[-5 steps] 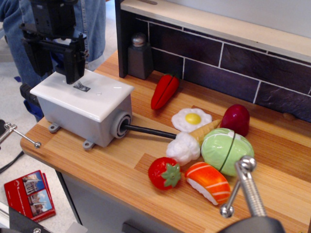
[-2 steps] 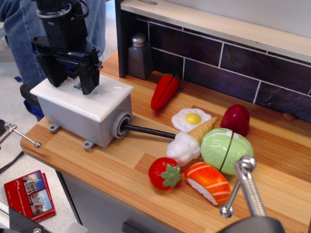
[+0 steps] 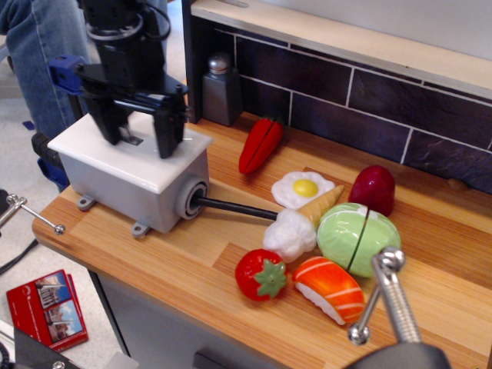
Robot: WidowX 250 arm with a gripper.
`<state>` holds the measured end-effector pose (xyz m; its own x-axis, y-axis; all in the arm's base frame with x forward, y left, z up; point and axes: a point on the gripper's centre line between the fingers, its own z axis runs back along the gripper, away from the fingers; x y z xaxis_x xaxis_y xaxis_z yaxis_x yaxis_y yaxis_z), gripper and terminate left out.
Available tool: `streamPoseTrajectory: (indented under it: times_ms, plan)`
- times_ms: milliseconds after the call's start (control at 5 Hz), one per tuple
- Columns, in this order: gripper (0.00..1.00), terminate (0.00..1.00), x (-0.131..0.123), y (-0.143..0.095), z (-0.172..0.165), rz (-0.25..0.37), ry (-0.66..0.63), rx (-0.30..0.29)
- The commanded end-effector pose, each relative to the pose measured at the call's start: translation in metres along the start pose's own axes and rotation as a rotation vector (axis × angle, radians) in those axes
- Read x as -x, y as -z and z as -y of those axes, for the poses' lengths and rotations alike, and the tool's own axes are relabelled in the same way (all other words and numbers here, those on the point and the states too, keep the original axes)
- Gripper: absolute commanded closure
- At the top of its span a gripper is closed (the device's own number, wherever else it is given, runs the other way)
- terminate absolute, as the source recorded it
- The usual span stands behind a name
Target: Move light switch to the right
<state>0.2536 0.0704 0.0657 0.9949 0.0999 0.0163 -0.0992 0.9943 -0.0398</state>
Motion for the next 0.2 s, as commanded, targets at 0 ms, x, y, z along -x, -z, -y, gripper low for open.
streamPoseTrajectory:
  times_ms: [0]
  plan:
    - [0.00, 1.00, 0.0011, 0.0037, 0.0201, -0.003, 0.033, -0.012]
